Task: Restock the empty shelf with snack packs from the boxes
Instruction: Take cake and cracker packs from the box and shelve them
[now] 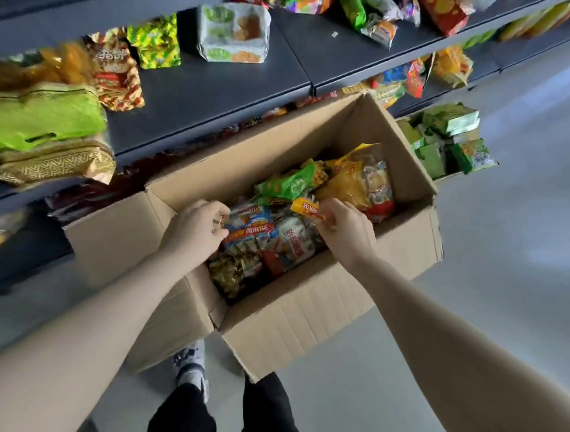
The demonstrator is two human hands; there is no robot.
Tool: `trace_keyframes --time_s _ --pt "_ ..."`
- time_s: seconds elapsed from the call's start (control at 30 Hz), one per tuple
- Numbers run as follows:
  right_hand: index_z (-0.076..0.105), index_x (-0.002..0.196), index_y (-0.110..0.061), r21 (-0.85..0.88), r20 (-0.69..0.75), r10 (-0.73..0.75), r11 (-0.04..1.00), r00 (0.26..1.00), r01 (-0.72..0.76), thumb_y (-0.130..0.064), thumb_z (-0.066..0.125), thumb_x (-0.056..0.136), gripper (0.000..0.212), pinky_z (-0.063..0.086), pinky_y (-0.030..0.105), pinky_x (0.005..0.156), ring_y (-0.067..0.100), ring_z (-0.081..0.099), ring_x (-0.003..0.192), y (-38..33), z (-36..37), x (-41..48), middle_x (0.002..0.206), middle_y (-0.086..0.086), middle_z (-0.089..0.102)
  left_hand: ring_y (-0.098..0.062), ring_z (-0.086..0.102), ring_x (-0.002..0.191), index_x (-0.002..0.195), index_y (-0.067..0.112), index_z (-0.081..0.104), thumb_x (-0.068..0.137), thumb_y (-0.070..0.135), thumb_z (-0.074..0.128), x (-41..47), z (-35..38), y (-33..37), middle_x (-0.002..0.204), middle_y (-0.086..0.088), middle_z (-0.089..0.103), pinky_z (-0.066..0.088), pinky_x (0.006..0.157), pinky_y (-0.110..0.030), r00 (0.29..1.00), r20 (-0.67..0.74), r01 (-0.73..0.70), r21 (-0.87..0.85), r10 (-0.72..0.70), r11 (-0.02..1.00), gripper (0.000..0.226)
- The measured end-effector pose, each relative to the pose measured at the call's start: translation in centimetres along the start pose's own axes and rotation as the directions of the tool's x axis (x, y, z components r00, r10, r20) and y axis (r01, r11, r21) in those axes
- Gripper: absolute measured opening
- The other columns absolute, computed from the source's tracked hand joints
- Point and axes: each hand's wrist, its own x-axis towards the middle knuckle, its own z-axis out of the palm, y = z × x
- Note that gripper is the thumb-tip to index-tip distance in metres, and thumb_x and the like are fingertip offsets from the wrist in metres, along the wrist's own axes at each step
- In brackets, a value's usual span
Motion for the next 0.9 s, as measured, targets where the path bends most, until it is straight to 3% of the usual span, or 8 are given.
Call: trace_keyframes --time_s 0.33,0.5,0.67,0.9 --pt "0.061 0.116 -0.02 -0.024 0.259 0.052 0.999 0.964 -0.047 -0.004 0.061 0.088 0.032 0.055 0.039 0.077 0.031 0.064 0.095 4.5 17.0 7.7 0.11 0.006 0.063 -0.028 0.052 0.121 0.139 0.022 0.047 0.087 0.027 0.071 7.7 13.7 -8.5 0.137 -0.007 0.05 0.047 0.096 -0.04 0.953 0.121 0.275 0.049 -0.279 0.96 0.057" --pt "0.051 0.13 -0.023 -0.061 0.357 0.191 0.981 0.914 -0.182 -0.027 0.064 0.094 0.038 0.05 0.036 0.08 0.031 0.062 0.106 6.8 23.9 12.1 0.124 0.007 0.059 -0.034 0.045 0.129 0.15 0.016 0.03 0.082 0.027 0.076 12.6 19.6 -12.4 0.147 -0.013 0.036 0.045 0.103 -0.05 0.93 0.09 0.354 0.046 -0.357 0.934 0.083" --pt "0.044 0.139 -0.022 -0.036 0.411 0.328 0.938 0.851 -0.344 -0.05 0.054 0.097 0.052 0.053 0.042 0.085 0.034 0.063 0.106 8.5 28.3 16.0 0.125 0.013 0.062 -0.033 0.031 0.139 0.156 0.016 0.008 0.085 0.033 0.074 17.0 22.5 -14.5 0.157 -0.013 0.02 0.04 0.109 -0.046 0.91 0.067 0.402 0.107 -0.41 0.909 0.098" --pt "0.046 0.14 -0.012 0.05 0.435 0.415 0.875 0.799 -0.482 -0.051 0.039 0.103 0.054 0.044 0.038 0.09 0.036 0.055 0.12 8.7 32.4 18.7 0.131 0.016 0.059 -0.038 0.032 0.14 0.156 0.011 -0.008 0.085 0.038 0.075 21.5 25.4 -15.1 0.157 -0.021 0.018 0.039 0.107 -0.048 0.843 0.021 0.537 0.033 -0.538 0.843 0.112"
